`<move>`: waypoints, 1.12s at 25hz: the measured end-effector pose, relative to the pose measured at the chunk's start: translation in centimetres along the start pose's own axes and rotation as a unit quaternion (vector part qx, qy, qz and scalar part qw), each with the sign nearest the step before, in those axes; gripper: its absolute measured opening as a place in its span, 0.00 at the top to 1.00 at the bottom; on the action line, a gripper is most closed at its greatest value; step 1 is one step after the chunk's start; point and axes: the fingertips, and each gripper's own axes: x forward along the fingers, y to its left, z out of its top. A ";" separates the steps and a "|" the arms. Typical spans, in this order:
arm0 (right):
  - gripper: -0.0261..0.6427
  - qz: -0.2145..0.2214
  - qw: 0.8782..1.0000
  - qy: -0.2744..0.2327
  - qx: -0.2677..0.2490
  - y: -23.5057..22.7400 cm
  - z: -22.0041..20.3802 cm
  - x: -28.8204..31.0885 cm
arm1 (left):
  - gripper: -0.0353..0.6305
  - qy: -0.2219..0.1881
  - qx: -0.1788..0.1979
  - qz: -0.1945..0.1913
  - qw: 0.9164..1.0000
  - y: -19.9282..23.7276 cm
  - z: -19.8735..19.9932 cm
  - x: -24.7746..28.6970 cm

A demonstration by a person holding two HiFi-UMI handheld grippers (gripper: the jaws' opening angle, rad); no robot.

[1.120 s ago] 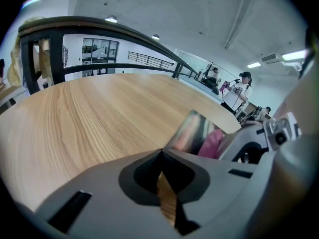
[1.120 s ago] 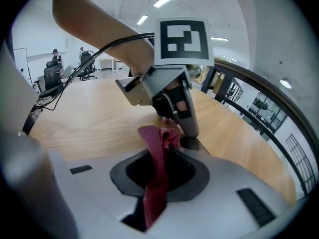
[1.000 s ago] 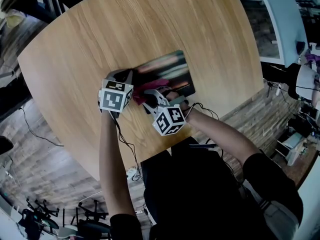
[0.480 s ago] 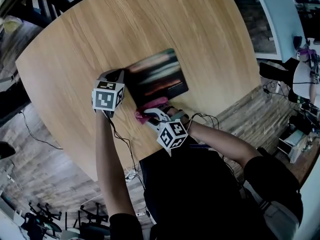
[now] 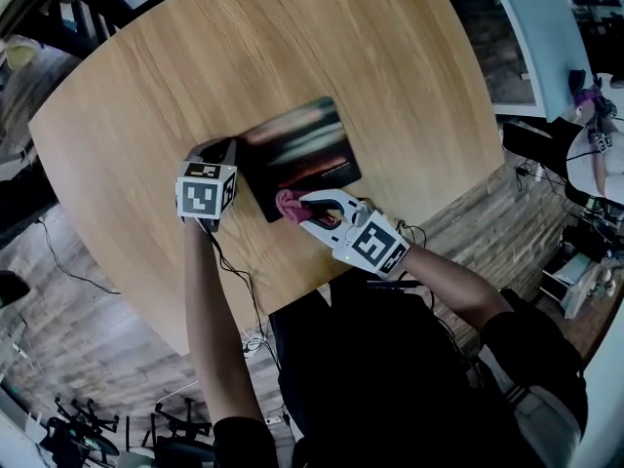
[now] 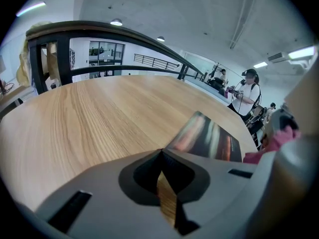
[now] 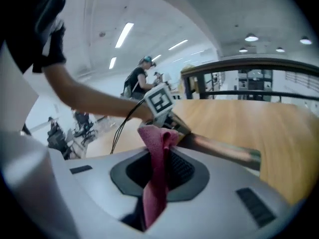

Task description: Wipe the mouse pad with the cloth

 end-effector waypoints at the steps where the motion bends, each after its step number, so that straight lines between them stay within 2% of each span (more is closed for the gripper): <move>1: 0.86 -0.014 0.999 -0.023 0.034 -1.7 1.3 -0.7 | 0.91 -0.001 -0.001 0.001 1.000 0.0 0.0 0.0; 3: 0.86 -0.052 0.992 -0.064 0.090 -5.4 3.5 -2.2 | 0.91 -0.003 0.000 0.002 1.000 -0.1 -0.1 -0.1; 5: 0.86 -0.106 0.984 -0.093 0.112 -9.2 5.1 -3.5 | 0.91 -0.003 0.001 0.003 1.000 -0.1 -0.1 -0.2; 9: 0.86 -0.221 0.968 -0.102 0.063 -15.4 6.6 -4.6 | 0.91 -0.001 -0.003 -0.001 1.000 -0.2 0.0 -0.2; 12: 0.86 -0.263 0.963 -0.056 0.006 -18.6 5.0 -2.7 | 0.91 -0.002 -0.005 -0.006 1.000 -0.2 0.1 -0.1; 16: 0.86 -0.263 0.963 0.053 -0.014 -20.8 0.1 1.7 | 0.91 -0.003 -0.004 -0.006 1.000 -0.3 0.0 -0.1; 18: 0.86 -0.252 0.964 0.083 -0.008 -20.8 -1.1 3.3 | 0.91 -0.003 -0.002 -0.004 1.000 -0.3 0.0 -0.1; 23: 0.86 -0.246 0.963 0.109 -0.014 -20.4 -1.3 5.1 | 0.91 -0.003 0.000 -0.004 1.000 -0.3 0.0 0.0; 28: 0.86 -0.216 0.966 0.118 -0.074 -18.5 -1.0 6.8 | 0.91 -0.003 0.005 0.002 1.000 -0.2 0.0 0.0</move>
